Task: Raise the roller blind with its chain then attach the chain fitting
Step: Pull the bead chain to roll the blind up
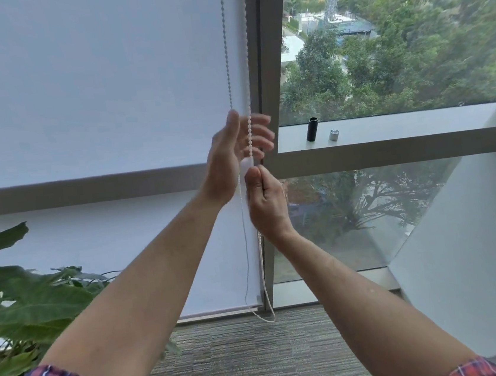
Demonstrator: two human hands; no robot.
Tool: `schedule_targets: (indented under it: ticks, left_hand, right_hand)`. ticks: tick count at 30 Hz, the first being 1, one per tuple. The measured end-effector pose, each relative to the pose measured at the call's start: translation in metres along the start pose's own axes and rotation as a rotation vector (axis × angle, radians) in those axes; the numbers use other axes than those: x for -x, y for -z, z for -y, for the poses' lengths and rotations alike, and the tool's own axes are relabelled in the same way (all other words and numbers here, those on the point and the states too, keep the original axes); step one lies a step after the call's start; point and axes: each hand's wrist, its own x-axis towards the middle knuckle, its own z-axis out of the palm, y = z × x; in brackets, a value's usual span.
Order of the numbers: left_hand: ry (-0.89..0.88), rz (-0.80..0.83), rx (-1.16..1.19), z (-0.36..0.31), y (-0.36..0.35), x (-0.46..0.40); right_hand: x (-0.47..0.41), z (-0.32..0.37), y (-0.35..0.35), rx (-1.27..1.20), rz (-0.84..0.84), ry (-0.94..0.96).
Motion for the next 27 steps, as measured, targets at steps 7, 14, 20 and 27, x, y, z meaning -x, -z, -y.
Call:
schedule_targets:
  ticks: [7, 14, 20, 27]
  left_hand:
    - [-0.118, -0.099, -0.026, 0.003, -0.034, -0.007]
    - [-0.145, -0.246, -0.075, 0.028, -0.045, 0.008]
    - [-0.17, -0.266, -0.107, 0.034, -0.042, 0.012]
    - [-0.097, -0.233, -0.148, 0.065, -0.037, 0.042]
  right_hand:
    - [0.034, -0.041, 0.008, 0.024, 0.107, -0.144]
    - [0.017, -0.051, 0.038, -0.163, 0.307, -0.36]
    - [-0.051, 0.008, 0.054, -0.346, 0.169, -0.264]
    - [-0.096, 0.103, 0.042, -0.528, 0.332, 0.041]
